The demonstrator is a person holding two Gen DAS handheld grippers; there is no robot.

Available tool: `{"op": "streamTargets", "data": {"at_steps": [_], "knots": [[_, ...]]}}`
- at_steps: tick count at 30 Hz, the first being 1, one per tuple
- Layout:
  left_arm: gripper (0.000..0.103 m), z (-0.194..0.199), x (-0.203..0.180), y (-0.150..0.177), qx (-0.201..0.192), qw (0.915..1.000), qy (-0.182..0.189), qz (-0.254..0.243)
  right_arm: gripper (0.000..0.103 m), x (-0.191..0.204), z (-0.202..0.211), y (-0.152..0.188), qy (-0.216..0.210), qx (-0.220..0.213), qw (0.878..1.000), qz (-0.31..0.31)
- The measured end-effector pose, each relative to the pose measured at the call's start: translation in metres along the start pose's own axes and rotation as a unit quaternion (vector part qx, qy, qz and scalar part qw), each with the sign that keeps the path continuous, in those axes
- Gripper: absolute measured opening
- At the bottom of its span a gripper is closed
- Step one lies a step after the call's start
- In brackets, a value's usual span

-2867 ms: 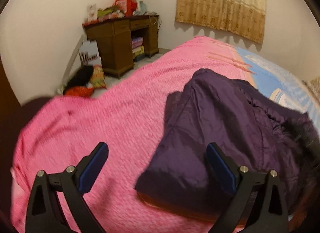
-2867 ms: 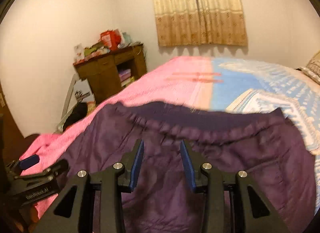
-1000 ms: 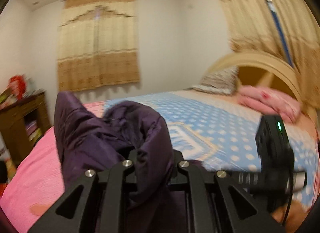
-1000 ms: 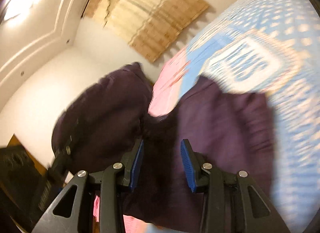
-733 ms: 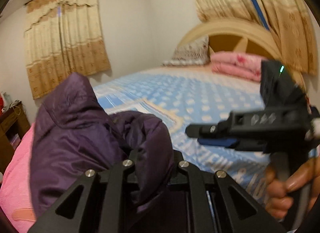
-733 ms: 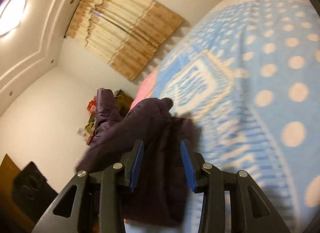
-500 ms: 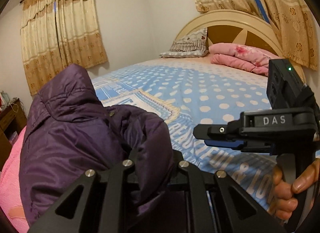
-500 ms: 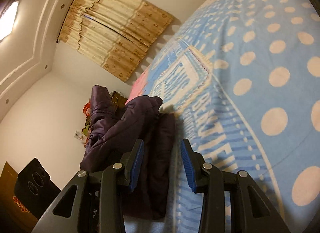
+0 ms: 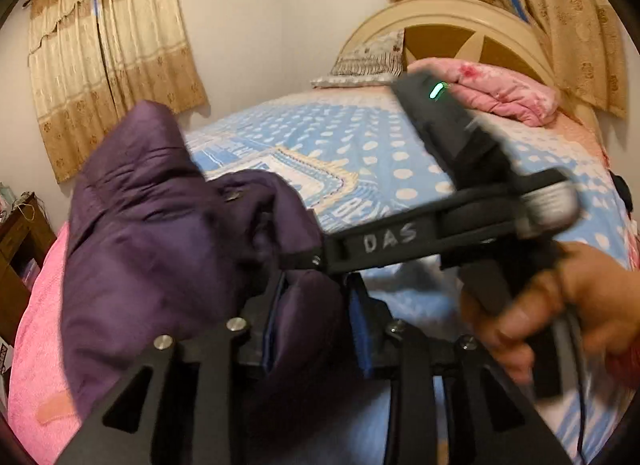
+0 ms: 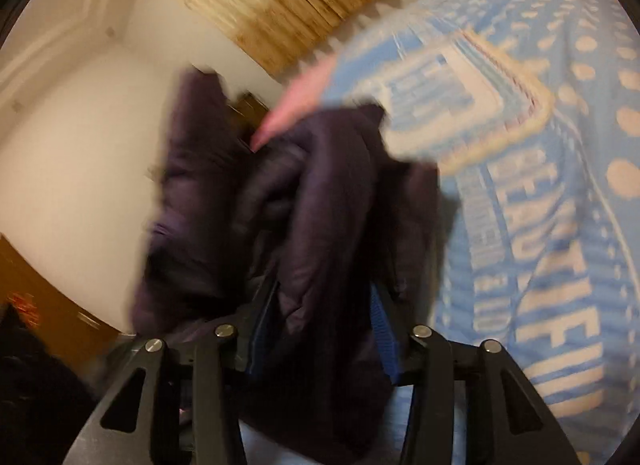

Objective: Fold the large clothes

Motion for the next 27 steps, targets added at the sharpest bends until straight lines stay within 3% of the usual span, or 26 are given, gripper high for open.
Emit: {"op": "streamTargets", "data": {"at_steps": [4, 6, 10, 12, 14, 17, 19, 21, 23, 25, 27], "knots": [[0.037, 0.041, 0.022, 0.010, -0.024, 0.9992, 0.026, 0.017, 0.046, -0.008, 0.002, 0.008, -0.012, -0.025, 1.000, -0.013], [0.059, 0.054, 0.039, 0.011, -0.031, 0.9990, 0.017, 0.028, 0.046, -0.011, 0.005, 0.010, -0.019, -0.030, 0.999, -0.019], [0.066, 0.063, 0.104, 0.005, -0.035, 0.9908, 0.019, 0.129, 0.046, -0.009, 0.007, 0.011, -0.022, -0.036, 0.999, -0.020], [0.070, 0.054, 0.136, 0.004, -0.036, 0.9821, -0.019, 0.184, 0.046, -0.008, 0.009, 0.012, -0.018, -0.037, 0.999, -0.018], [0.070, 0.034, 0.170, 0.002, -0.022, 0.9670, -0.079, 0.241, 0.046, -0.007, 0.008, 0.008, -0.012, -0.035, 0.999, -0.017], [0.069, -0.009, 0.197, 0.000, 0.006, 0.9486, -0.134, 0.286, 0.048, 0.001, 0.013, 0.007, 0.004, -0.035, 0.999, -0.008], [0.069, -0.038, 0.201, 0.004, 0.026, 0.9435, -0.143, 0.298, 0.048, 0.013, 0.024, -0.002, 0.014, -0.045, 0.999, 0.003], [0.069, -0.059, 0.194, 0.011, 0.044, 0.9418, -0.129, 0.307, 0.048, 0.031, 0.044, -0.011, 0.007, -0.070, 0.997, 0.031], [0.069, -0.066, 0.187, 0.018, 0.042, 0.9395, -0.118, 0.319, 0.054, 0.051, 0.062, -0.023, -0.001, -0.097, 0.993, 0.065], [0.069, -0.065, 0.181, 0.024, 0.031, 0.9344, -0.107, 0.338, 0.074, 0.072, 0.073, -0.040, -0.024, -0.120, 0.989, 0.088], [0.069, -0.064, 0.180, 0.028, 0.023, 0.9271, -0.092, 0.363, 0.082, 0.095, 0.063, -0.061, -0.064, -0.116, 0.985, 0.107]]}}
Point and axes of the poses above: each gripper's, at about its wrist camera, not at the fingertips, and z roughly against the way its jaws point, x to its left, y to its underside, the point moved 3 cm from there along -z, roughly the way its jaws point, and after that the axes turned 13 degrees about -y, right-handed, at the moved point
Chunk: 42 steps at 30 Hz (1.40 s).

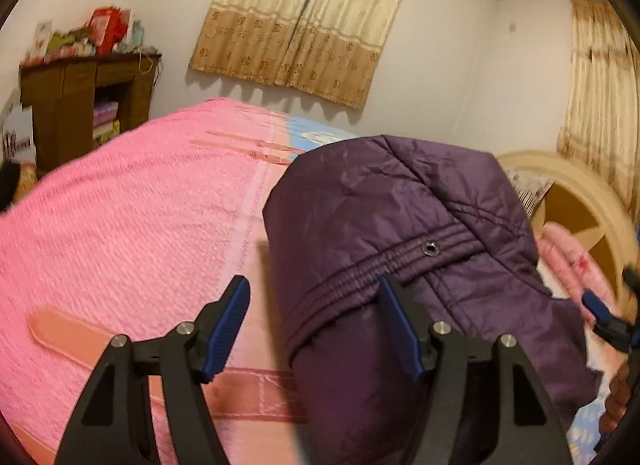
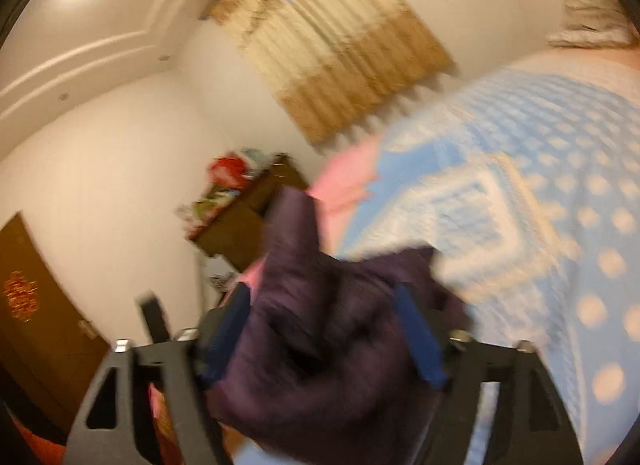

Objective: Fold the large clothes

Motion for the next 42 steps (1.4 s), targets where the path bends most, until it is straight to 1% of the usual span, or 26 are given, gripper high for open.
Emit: {"op": "streamTargets", "data": {"at_steps": [2, 3, 5, 6, 9, 10, 11, 12, 13, 16, 17, 19, 20, 22, 23, 25, 27, 28, 30, 31, 32, 34, 37, 39, 41, 42], "knots": [[0.070, 0.009, 0.014, -0.001, 0.000, 0.9998, 0.010, 0.016, 0.082, 0.004, -0.034, -0.014, -0.018, 0.033, 0.999, 0.004], [0.070, 0.009, 0.016, 0.000, 0.000, 0.9998, 0.008, 0.021, 0.082, 0.003, -0.051, -0.017, -0.011, 0.049, 0.999, 0.007], [0.070, 0.013, 0.028, -0.004, -0.002, 0.9996, 0.002, 0.026, 0.082, -0.007, -0.096, -0.024, 0.022, 0.085, 0.996, 0.016], [0.070, 0.013, 0.034, -0.003, -0.002, 0.9996, -0.004, 0.030, 0.082, -0.010, -0.107, -0.023, 0.029, 0.095, 0.995, 0.017], [0.070, 0.007, 0.054, -0.001, 0.007, 0.9983, -0.026, 0.051, 0.082, -0.017, -0.154, -0.018, 0.010, 0.168, 0.986, 0.007], [0.070, 0.004, 0.059, 0.000, 0.014, 0.9977, -0.030, 0.059, 0.070, -0.013, -0.163, -0.012, 0.007, 0.193, 0.981, 0.015], [0.070, 0.000, 0.061, 0.002, 0.020, 0.9973, -0.029, 0.064, 0.057, -0.012, -0.170, -0.007, 0.018, 0.209, 0.977, 0.026], [0.070, -0.005, 0.062, 0.003, 0.027, 0.9970, -0.027, 0.067, 0.036, -0.006, -0.177, 0.000, 0.046, 0.225, 0.972, 0.052], [0.070, -0.006, 0.060, 0.005, 0.031, 0.9969, -0.026, 0.068, 0.022, 0.006, -0.176, 0.005, 0.039, 0.219, 0.972, 0.069], [0.070, 0.002, 0.046, 0.003, 0.022, 0.9979, -0.022, 0.057, 0.014, 0.036, -0.153, 0.008, 0.008, 0.183, 0.979, 0.084], [0.070, 0.008, 0.040, -0.002, 0.014, 0.9985, -0.013, 0.051, 0.014, 0.050, -0.134, 0.006, -0.024, 0.159, 0.984, 0.077], [0.070, 0.024, 0.026, -0.014, -0.011, 0.9993, 0.006, 0.036, 0.013, 0.059, -0.101, 0.002, -0.057, 0.119, 0.990, 0.057], [0.071, 0.033, 0.016, -0.021, -0.025, 0.9994, 0.011, 0.023, 0.013, 0.058, -0.090, 0.001, -0.066, 0.103, 0.991, 0.049], [0.080, 0.046, -0.005, -0.031, -0.049, 0.9986, 0.017, -0.008, 0.013, 0.037, -0.052, 0.003, -0.083, 0.059, 0.995, 0.003], [0.087, 0.052, -0.019, -0.035, -0.060, 0.9976, 0.022, -0.028, 0.013, 0.022, -0.045, 0.004, -0.079, 0.045, 0.996, -0.018], [0.091, 0.055, -0.044, -0.039, -0.070, 0.9951, 0.024, -0.066, 0.013, -0.011, -0.026, 0.013, -0.066, 0.025, 0.995, -0.069], [0.092, 0.049, -0.070, -0.036, -0.066, 0.9922, 0.013, -0.105, 0.013, -0.061, -0.017, 0.029, -0.050, 0.010, 0.989, -0.140], [0.092, 0.040, -0.085, -0.033, -0.057, 0.9900, -0.003, -0.129, 0.013, -0.077, -0.016, 0.036, -0.036, 0.009, 0.988, -0.152], [0.092, 0.021, -0.107, -0.022, -0.031, 0.9846, -0.027, -0.170, 0.013, -0.097, -0.018, 0.045, -0.033, -0.001, 0.983, -0.181], [0.092, 0.008, -0.119, -0.014, -0.004, 0.9798, -0.044, -0.195, 0.014, -0.102, -0.020, 0.046, -0.033, -0.004, 0.981, -0.190], [0.092, 0.001, -0.123, -0.009, 0.007, 0.9763, -0.058, -0.208, 0.015, -0.107, -0.024, 0.048, -0.024, -0.001, 0.982, -0.189], [0.096, -0.007, -0.125, -0.003, 0.015, 0.9727, -0.089, -0.214, 0.019, -0.115, -0.033, 0.053, -0.007, 0.004, 0.985, -0.172], [0.099, -0.016, -0.120, 0.004, 0.035, 0.9733, -0.104, -0.201, 0.019, -0.139, -0.036, 0.063, -0.031, -0.018, 0.977, -0.209], [0.100, -0.017, -0.121, 0.009, 0.032, 0.9699, -0.119, -0.210, 0.020, -0.140, -0.037, 0.063, -0.036, -0.022, 0.978, -0.204], [0.101, -0.011, -0.123, 0.015, 0.019, 0.9643, -0.130, -0.230, 0.026, -0.136, -0.036, 0.058, -0.026, -0.006, 0.982, -0.187], [0.101, -0.008, -0.123, 0.018, 0.012, 0.9617, -0.136, -0.238, 0.034, -0.134, -0.033, 0.053, -0.014, -0.002, 0.984, -0.179]]}}
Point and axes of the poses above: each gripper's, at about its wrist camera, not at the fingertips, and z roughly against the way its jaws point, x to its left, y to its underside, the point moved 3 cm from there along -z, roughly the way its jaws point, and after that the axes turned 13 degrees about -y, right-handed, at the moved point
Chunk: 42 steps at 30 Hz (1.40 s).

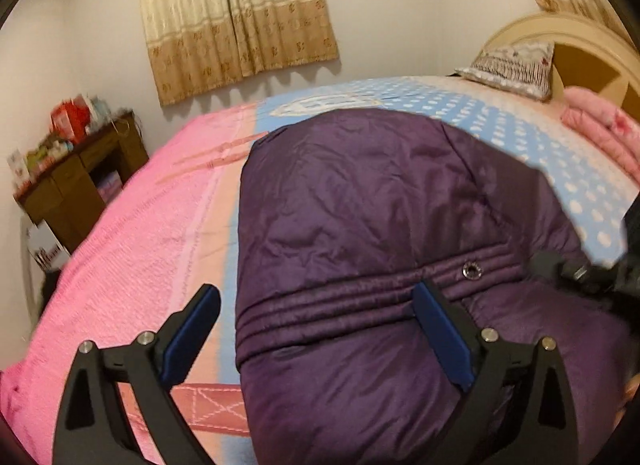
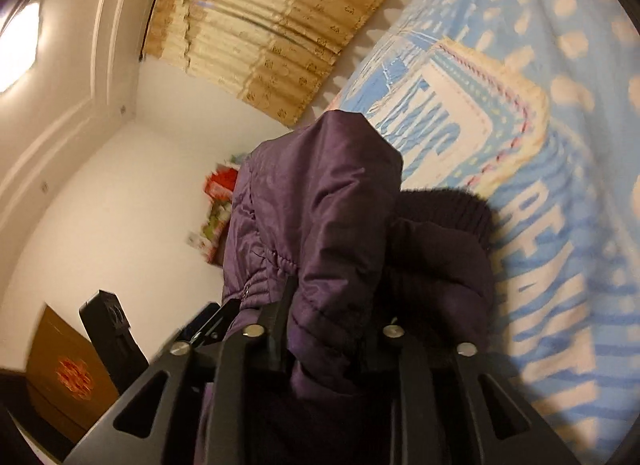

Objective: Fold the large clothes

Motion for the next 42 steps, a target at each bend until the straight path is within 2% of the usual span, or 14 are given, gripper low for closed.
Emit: {"op": "streamTargets", "data": {"at_steps": [1, 5, 9, 11, 16, 19, 24, 27, 30, 33, 36, 38, 39, 42], "knots": [[0.101, 0.003, -0.002, 0.001, -0.006, 0.9999, -0.009, -0.006, 0.038, 0.007, 0.009, -0.002, 0.019, -0.003, 1.000, 0.012], [0.101, 0.000, -0.004, 0.000, -0.007, 0.9998, -0.019, -0.005, 0.038, 0.053, 0.068, 0.010, 0.079, -0.051, 0.993, 0.076], [0.101, 0.006, -0.014, 0.001, -0.022, 0.9982, -0.052, -0.021, 0.029, 0.111, 0.074, 0.039, 0.118, -0.029, 0.974, 0.189], [0.101, 0.006, -0.013, 0.001, -0.023, 0.9979, -0.057, -0.020, 0.028, 0.120, 0.058, 0.043, 0.128, -0.012, 0.973, 0.193], [0.101, 0.004, -0.013, 0.004, -0.021, 0.9978, -0.060, -0.017, 0.026, 0.080, 0.017, 0.054, 0.178, -0.001, 0.970, 0.166], [0.101, 0.005, -0.018, 0.005, -0.030, 0.9972, -0.066, -0.020, 0.026, 0.069, 0.020, 0.065, 0.175, -0.023, 0.969, 0.170], [0.101, 0.003, -0.016, 0.007, -0.030, 0.9980, -0.055, -0.009, 0.026, 0.065, 0.021, 0.060, 0.163, -0.008, 0.973, 0.160], [0.101, 0.000, -0.012, 0.007, -0.026, 0.9986, -0.046, 0.001, 0.026, 0.078, 0.021, 0.042, 0.179, 0.027, 0.973, 0.140], [0.101, -0.002, -0.011, 0.007, -0.022, 0.9989, -0.040, 0.005, 0.026, 0.114, 0.022, 0.014, 0.177, -0.002, 0.969, 0.174], [0.101, -0.001, -0.015, 0.006, -0.022, 0.9989, -0.043, 0.002, 0.026, 0.122, -0.006, -0.018, 0.181, 0.011, 0.969, 0.165], [0.101, -0.001, -0.015, 0.006, -0.020, 0.9990, -0.041, 0.003, 0.026, 0.090, -0.057, -0.045, 0.246, 0.048, 0.957, 0.145], [0.101, -0.002, -0.014, 0.006, -0.018, 0.9991, -0.039, 0.005, 0.026, 0.058, -0.081, -0.043, 0.270, 0.081, 0.952, 0.121], [0.101, -0.003, -0.015, 0.006, -0.015, 0.9991, -0.040, 0.005, 0.026, 0.042, -0.091, -0.037, 0.277, 0.099, 0.949, 0.114], [0.101, -0.005, -0.017, 0.005, -0.011, 0.9992, -0.036, 0.008, 0.026, 0.029, -0.094, -0.038, 0.274, 0.094, 0.950, 0.113]]}}
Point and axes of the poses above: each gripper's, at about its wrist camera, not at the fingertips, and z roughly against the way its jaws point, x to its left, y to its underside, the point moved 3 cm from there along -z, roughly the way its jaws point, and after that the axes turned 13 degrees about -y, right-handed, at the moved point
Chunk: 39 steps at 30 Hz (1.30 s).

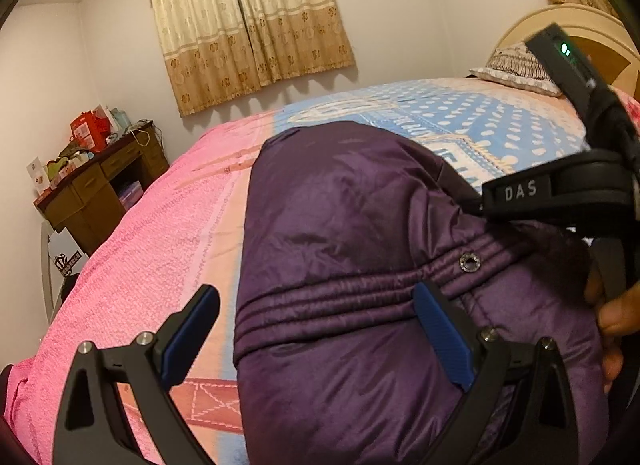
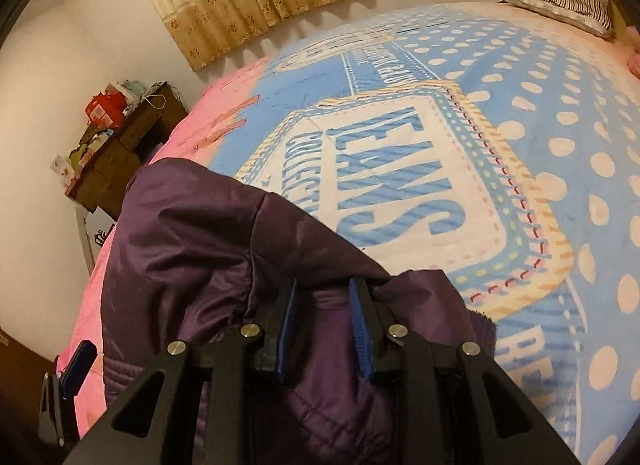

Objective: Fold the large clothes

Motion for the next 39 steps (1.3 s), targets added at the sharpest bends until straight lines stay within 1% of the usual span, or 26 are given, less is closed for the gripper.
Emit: {"op": "streamTargets", "data": {"at_steps": [1, 2, 3, 4, 5, 6, 7, 9, 10, 11, 13, 15, 16, 17, 18, 19, 20, 22, 24, 26, 28, 29, 30, 33, 36, 39], "knots": [[0.100, 0.000, 0.001, 0.000, 0.002, 1.0000, 0.005, 0.002, 0.026, -0.002, -0.002, 0.000, 0.002, 0.004, 1.000, 0.000], [0.100, -0.001, 0.003, 0.000, 0.004, 0.9998, 0.019, 0.003, 0.026, -0.003, -0.004, 0.000, 0.008, 0.008, 1.000, 0.002], [0.100, -0.002, 0.007, -0.001, 0.011, 0.9990, 0.043, 0.009, 0.026, -0.003, -0.005, -0.002, 0.014, 0.010, 1.000, 0.007], [0.099, -0.003, 0.012, -0.002, 0.021, 0.9965, 0.080, 0.013, 0.026, -0.002, -0.007, -0.001, 0.025, 0.012, 1.000, 0.014], [0.099, -0.004, 0.020, -0.004, 0.036, 0.9905, 0.131, 0.017, 0.026, 0.000, -0.008, 0.000, 0.038, 0.012, 0.999, 0.024], [0.099, -0.005, 0.027, -0.007, 0.040, 0.9869, 0.155, 0.019, 0.026, 0.000, -0.008, -0.001, 0.044, 0.011, 0.998, 0.031], [0.099, -0.007, 0.037, -0.012, 0.044, 0.9860, 0.159, 0.022, 0.026, -0.001, -0.007, 0.001, 0.049, 0.008, 0.998, 0.036], [0.097, -0.010, 0.050, -0.033, 0.025, 0.9896, 0.139, 0.024, 0.026, -0.006, -0.006, 0.004, 0.038, 0.000, 0.999, 0.028], [0.097, -0.012, 0.050, -0.043, 0.015, 0.9911, 0.131, 0.018, 0.026, -0.005, -0.003, 0.003, 0.035, -0.002, 0.999, 0.025], [0.097, -0.015, 0.046, -0.056, 0.008, 0.9924, 0.122, 0.007, 0.026, -0.006, -0.002, 0.003, 0.034, -0.005, 0.999, 0.026], [0.097, -0.030, 0.032, -0.078, 0.011, 0.9918, 0.126, -0.020, 0.026, -0.004, -0.002, 0.004, 0.038, -0.006, 0.999, 0.030], [0.097, -0.053, 0.016, -0.094, 0.035, 0.9929, 0.108, -0.037, 0.026, -0.004, -0.002, 0.004, 0.038, -0.008, 0.999, 0.029], [0.098, -0.072, 0.010, -0.101, 0.060, 0.9938, 0.086, -0.039, 0.026, -0.003, -0.002, 0.003, 0.036, -0.007, 0.999, 0.029], [0.102, -0.086, 0.007, -0.101, 0.081, 0.9935, 0.071, -0.037, 0.026, -0.003, -0.002, 0.003, 0.036, -0.008, 0.999, 0.028], [0.103, -0.103, 0.003, -0.099, 0.112, 0.9912, 0.063, -0.031, 0.026, -0.003, -0.003, 0.004, 0.036, -0.008, 0.999, 0.028], [0.103, -0.121, 0.001, -0.094, 0.148, 0.9864, 0.070, -0.017, 0.026, -0.004, -0.003, 0.004, 0.036, -0.008, 0.999, 0.026], [0.103, -0.132, 0.002, -0.090, 0.170, 0.9824, 0.078, 0.000, 0.026, -0.005, -0.004, 0.003, 0.035, -0.007, 0.999, 0.021], [0.103, -0.149, 0.006, -0.082, 0.198, 0.9750, 0.092, 0.042, 0.026, -0.006, -0.006, 0.001, 0.033, -0.005, 0.999, 0.019], [0.103, -0.155, 0.005, -0.073, 0.212, 0.9708, 0.094, 0.062, 0.026, -0.008, -0.008, 0.000, 0.028, -0.004, 0.999, 0.016], [0.103, -0.153, -0.004, -0.067, 0.206, 0.9745, 0.071, 0.055, 0.026, -0.008, -0.012, -0.002, 0.027, 0.002, 1.000, 0.014], [0.103, -0.152, -0.011, -0.066, 0.193, 0.9798, 0.045, 0.024, 0.026, -0.008, -0.016, -0.005, 0.030, 0.010, 0.999, 0.018], [0.103, -0.153, -0.014, -0.066, 0.190, 0.9808, 0.040, 0.014, 0.026, -0.007, -0.019, -0.007, 0.034, 0.014, 0.999, 0.021], [0.103, -0.156, -0.014, -0.064, 0.192, 0.9804, 0.041, 0.014, 0.026, -0.007, -0.021, -0.007, 0.036, 0.015, 0.999, 0.023], [0.103, -0.165, -0.003, -0.060, 0.209, 0.9742, 0.072, 0.045, 0.026, -0.009, -0.024, -0.008, 0.040, 0.005, 0.999, 0.019], [0.103, -0.163, -0.001, -0.063, 0.198, 0.9775, 0.064, 0.038, 0.026, -0.007, -0.021, -0.007, 0.047, 0.001, 0.999, 0.024], [0.103, -0.156, -0.002, -0.069, 0.187, 0.9810, 0.051, 0.012, 0.027, -0.004, -0.015, -0.006, 0.047, -0.002, 0.998, 0.029]]}}
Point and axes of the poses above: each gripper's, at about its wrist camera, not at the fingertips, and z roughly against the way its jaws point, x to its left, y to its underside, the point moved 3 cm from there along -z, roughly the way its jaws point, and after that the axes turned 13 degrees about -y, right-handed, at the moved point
